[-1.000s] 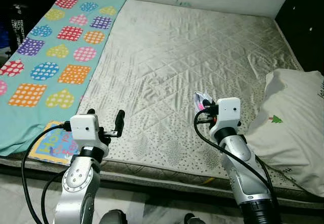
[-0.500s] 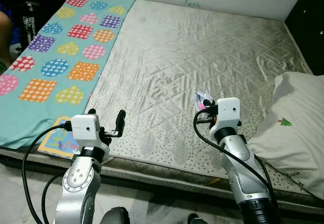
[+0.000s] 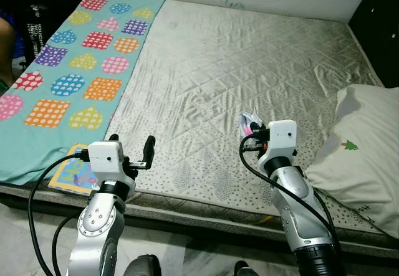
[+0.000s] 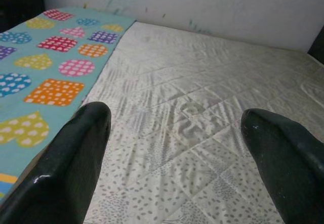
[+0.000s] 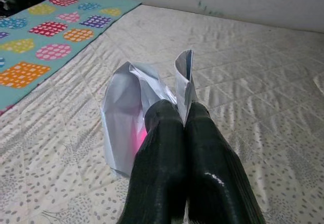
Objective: Clean up the room
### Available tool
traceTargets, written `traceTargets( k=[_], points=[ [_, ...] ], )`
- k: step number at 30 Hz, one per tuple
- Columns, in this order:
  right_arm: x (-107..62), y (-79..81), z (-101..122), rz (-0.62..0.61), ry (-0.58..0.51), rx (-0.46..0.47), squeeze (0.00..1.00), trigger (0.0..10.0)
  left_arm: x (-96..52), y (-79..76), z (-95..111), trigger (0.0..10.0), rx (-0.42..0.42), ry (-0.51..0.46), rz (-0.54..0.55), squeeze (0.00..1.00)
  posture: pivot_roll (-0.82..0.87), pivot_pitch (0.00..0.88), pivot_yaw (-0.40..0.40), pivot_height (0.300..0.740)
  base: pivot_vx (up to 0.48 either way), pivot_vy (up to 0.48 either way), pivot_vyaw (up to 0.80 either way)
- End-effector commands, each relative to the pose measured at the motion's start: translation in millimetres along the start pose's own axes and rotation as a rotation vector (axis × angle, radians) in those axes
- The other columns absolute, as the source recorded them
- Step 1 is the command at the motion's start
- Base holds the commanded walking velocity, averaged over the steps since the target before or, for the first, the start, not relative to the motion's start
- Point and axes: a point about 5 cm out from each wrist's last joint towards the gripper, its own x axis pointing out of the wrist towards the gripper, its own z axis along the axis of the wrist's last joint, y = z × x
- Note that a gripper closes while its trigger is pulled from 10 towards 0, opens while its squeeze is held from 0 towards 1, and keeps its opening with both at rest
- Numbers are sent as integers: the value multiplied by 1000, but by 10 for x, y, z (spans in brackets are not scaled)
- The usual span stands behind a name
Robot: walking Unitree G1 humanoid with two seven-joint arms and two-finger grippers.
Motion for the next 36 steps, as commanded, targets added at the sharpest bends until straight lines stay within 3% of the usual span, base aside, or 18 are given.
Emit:
traceTargets(
  k=[1, 36],
  points=[
    [-8, -33, -27, -11, 11, 9, 0, 10000, -4, 7, 1, 10000, 6, 5, -3, 0, 47, 174, -23, 740, 0, 409, 0],
    [1, -39, -29, -2, 10, 11, 0, 10000, 16, 9, -3, 10000, -1, 0, 0, 0, 45, 168, -26, 740, 0, 458, -156]
  ],
)
